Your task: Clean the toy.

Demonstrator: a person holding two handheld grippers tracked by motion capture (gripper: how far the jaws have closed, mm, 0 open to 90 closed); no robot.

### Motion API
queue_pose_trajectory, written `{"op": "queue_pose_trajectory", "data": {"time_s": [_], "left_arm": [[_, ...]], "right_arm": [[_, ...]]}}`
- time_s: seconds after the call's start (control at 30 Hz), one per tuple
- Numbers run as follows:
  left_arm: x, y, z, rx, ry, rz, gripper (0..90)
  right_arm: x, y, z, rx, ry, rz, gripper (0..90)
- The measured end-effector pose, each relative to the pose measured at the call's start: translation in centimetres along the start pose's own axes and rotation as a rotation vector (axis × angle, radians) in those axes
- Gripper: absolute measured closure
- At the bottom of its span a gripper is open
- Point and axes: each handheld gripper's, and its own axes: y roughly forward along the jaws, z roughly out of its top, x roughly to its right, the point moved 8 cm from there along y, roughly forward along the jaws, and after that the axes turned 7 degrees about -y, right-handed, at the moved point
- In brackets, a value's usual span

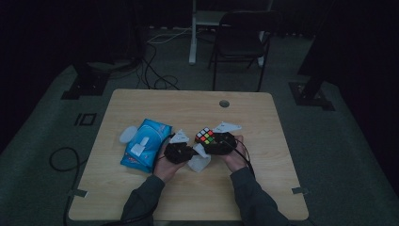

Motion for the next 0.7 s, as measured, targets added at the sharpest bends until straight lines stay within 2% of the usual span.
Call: {"op": "queue_pose_trajectory", "data": {"time_s": [0.17,0.4,0.7], "left_arm": [[0.3,0.2,0.0,0.013,-0.009,-0.007,87.6],[0.9,0.4,0.2,0.031,-0.007,-0.019,87.6],[1.1,0.8,0.3,0.048,-0.004,-0.019,87.6]], "right_arm": [[0.1,0.6,0.1,-0.015,0.026,-0.012,33.9],[0.0,1.0,0.6,-0.010,0.068,-0.013,33.9],[-0.8,1.3,1.2,0.010,0.092,0.015,33.9]]}}
